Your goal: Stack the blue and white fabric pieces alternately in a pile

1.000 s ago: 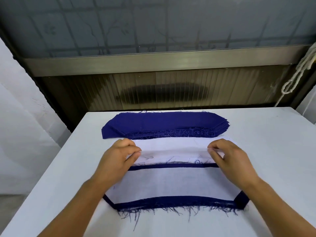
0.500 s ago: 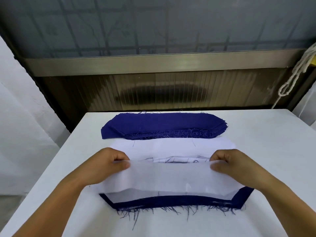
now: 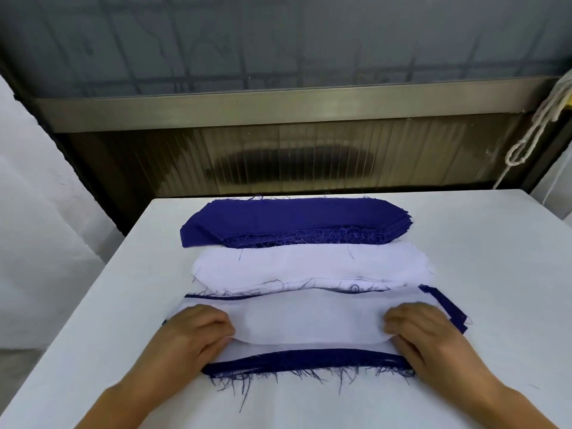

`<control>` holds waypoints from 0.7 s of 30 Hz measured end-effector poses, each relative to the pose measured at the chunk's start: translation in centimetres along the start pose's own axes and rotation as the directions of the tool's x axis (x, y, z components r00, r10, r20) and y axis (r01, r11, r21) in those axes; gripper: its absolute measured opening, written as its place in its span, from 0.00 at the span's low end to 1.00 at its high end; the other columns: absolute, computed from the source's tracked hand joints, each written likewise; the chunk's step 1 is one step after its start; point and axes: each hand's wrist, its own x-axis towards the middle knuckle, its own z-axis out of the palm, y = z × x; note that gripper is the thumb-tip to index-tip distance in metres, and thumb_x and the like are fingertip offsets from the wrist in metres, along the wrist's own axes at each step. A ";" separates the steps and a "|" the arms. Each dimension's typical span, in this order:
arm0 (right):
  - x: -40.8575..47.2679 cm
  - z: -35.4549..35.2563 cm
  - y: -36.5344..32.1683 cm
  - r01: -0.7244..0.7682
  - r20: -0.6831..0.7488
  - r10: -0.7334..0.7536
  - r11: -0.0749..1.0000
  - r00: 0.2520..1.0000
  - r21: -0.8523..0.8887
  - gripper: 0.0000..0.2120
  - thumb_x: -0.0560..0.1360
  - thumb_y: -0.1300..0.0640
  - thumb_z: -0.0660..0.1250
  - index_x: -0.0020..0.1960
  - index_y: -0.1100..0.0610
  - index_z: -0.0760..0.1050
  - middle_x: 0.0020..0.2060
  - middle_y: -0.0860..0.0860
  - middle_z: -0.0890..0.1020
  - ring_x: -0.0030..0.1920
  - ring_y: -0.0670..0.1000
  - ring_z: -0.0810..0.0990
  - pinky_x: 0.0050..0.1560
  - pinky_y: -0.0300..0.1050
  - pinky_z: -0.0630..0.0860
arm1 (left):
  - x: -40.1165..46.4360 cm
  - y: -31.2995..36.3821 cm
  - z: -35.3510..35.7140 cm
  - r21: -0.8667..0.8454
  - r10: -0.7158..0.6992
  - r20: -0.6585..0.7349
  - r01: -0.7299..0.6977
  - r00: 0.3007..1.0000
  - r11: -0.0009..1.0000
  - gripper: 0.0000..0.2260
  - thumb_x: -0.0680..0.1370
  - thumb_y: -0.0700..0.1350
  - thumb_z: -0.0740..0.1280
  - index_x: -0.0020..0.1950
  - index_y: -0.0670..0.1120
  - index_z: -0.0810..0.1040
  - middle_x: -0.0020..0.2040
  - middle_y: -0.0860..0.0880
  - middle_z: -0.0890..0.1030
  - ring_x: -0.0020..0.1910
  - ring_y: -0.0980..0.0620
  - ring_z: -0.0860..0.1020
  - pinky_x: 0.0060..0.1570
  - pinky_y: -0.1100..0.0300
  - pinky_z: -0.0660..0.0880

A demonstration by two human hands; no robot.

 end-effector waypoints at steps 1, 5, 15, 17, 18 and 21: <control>-0.4 0.2 0.0 -0.010 0.006 0.010 1.000 1.000 0.001 0.19 0.82 0.51 0.55 0.47 0.57 0.83 0.49 0.47 0.83 0.53 0.47 0.77 0.57 0.42 0.71 | -0.5 0.0 0.4 -0.009 -0.013 0.009 0.013 1.000 1.000 0.16 0.81 0.54 0.59 0.48 0.50 0.84 0.49 0.58 0.79 0.47 0.58 0.77 0.49 0.66 0.72; -0.3 0.0 0.0 -0.051 -0.021 0.051 0.999 0.998 0.006 0.17 0.80 0.51 0.58 0.47 0.57 0.83 0.48 0.47 0.83 0.53 0.46 0.77 0.59 0.37 0.69 | -1.0 -0.3 1.0 -0.016 -0.030 -0.019 0.030 0.999 0.999 0.10 0.79 0.51 0.63 0.48 0.51 0.83 0.50 0.60 0.78 0.49 0.60 0.76 0.49 0.67 0.72; -1.1 0.4 0.2 -0.089 -0.034 0.092 0.993 0.995 0.075 0.10 0.76 0.56 0.62 0.46 0.56 0.82 0.49 0.45 0.82 0.53 0.45 0.78 0.58 0.35 0.71 | -1.1 0.5 1.0 -0.030 -0.023 -0.056 0.021 0.998 0.999 0.08 0.79 0.49 0.64 0.46 0.49 0.83 0.49 0.58 0.79 0.47 0.58 0.78 0.46 0.64 0.74; -1.2 0.4 0.2 -0.100 -0.033 0.104 0.991 0.994 0.085 0.09 0.75 0.56 0.62 0.45 0.56 0.82 0.49 0.44 0.81 0.53 0.45 0.78 0.58 0.35 0.71 | -1.0 0.6 1.0 -0.046 -0.026 -0.057 0.024 0.998 0.999 0.08 0.78 0.48 0.65 0.46 0.49 0.83 0.49 0.58 0.79 0.48 0.58 0.78 0.46 0.64 0.75; -1.2 0.3 0.3 -0.105 -0.031 0.108 0.990 0.994 0.090 0.09 0.75 0.56 0.62 0.45 0.56 0.81 0.48 0.44 0.81 0.52 0.45 0.78 0.57 0.34 0.71 | -1.0 0.7 1.1 -0.053 -0.028 -0.053 0.025 0.998 0.998 0.07 0.78 0.48 0.65 0.46 0.49 0.83 0.49 0.58 0.79 0.48 0.58 0.78 0.45 0.63 0.75; -1.2 0.2 0.3 -0.097 -0.028 0.100 0.991 0.995 0.096 0.08 0.74 0.57 0.63 0.44 0.56 0.81 0.47 0.44 0.81 0.51 0.46 0.78 0.54 0.35 0.72 | -1.0 0.8 1.1 -0.081 -0.043 -0.029 0.041 0.999 0.996 0.07 0.77 0.51 0.67 0.46 0.49 0.83 0.50 0.60 0.78 0.48 0.59 0.77 0.44 0.62 0.76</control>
